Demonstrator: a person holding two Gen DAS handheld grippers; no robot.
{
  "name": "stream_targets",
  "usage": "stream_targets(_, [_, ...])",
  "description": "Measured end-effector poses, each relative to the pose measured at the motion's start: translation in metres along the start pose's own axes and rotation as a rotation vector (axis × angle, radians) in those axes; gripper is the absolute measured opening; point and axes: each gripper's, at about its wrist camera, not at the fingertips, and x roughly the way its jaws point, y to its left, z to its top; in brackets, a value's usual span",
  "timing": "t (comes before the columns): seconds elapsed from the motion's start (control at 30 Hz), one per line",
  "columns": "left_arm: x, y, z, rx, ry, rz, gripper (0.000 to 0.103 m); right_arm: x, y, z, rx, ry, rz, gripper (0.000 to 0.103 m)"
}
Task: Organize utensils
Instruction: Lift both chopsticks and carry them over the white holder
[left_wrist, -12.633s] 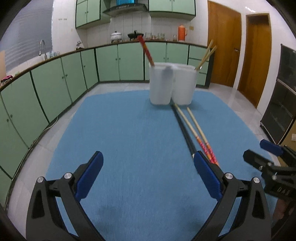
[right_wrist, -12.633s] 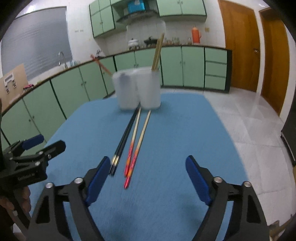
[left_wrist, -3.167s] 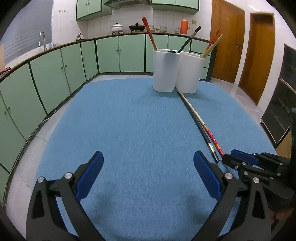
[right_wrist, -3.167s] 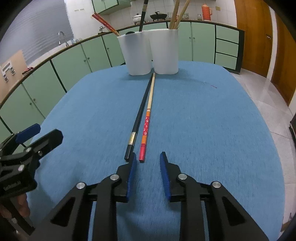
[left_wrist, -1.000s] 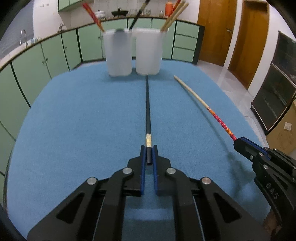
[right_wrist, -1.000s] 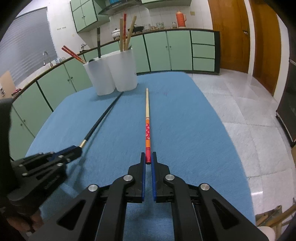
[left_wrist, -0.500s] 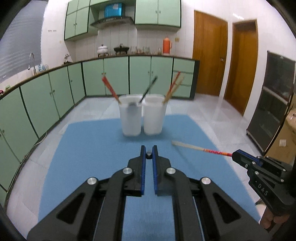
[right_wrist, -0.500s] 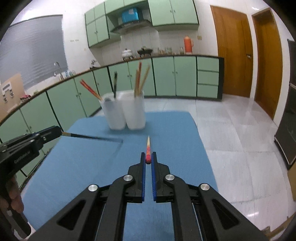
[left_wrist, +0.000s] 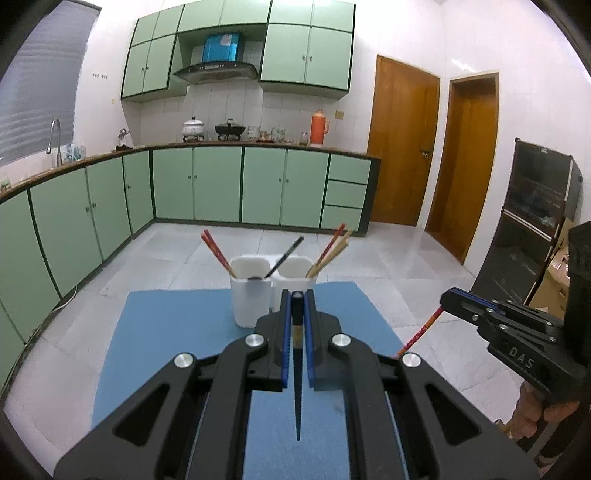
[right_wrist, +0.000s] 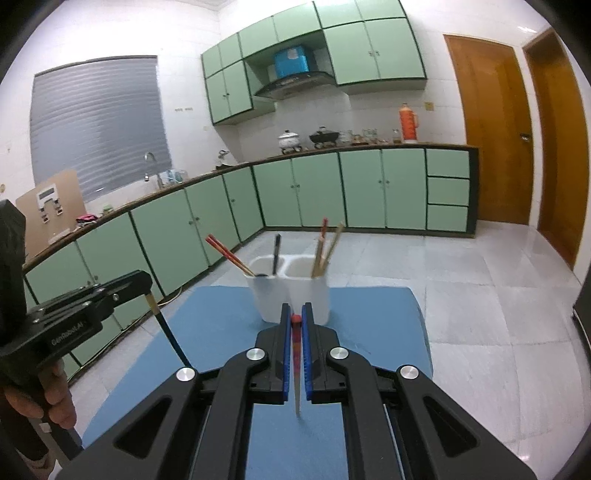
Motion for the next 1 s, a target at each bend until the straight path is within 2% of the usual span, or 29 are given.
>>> stream_targets(0.23, [-0.008, 0.003, 0.019, 0.011, -0.057, -0.003, 0.006, 0.003, 0.012, 0.023, -0.04, -0.026, 0.039, 0.006])
stream_targets(0.43, [-0.007, 0.011, 0.046, 0.016, -0.13, 0.017, 0.006, 0.004, 0.019, 0.061, -0.076, -0.092, 0.047, 0.006])
stream_targets(0.77, [0.012, 0.02, 0.111, 0.013, -0.268, 0.047, 0.006, 0.022, 0.017, 0.135, -0.094, -0.223, 0.019, 0.006])
stream_targets(1.0, [0.043, 0.019, 0.147, 0.021, -0.351, 0.068, 0.006, 0.053, 0.005, 0.169, -0.075, -0.265, 0.014, 0.006])
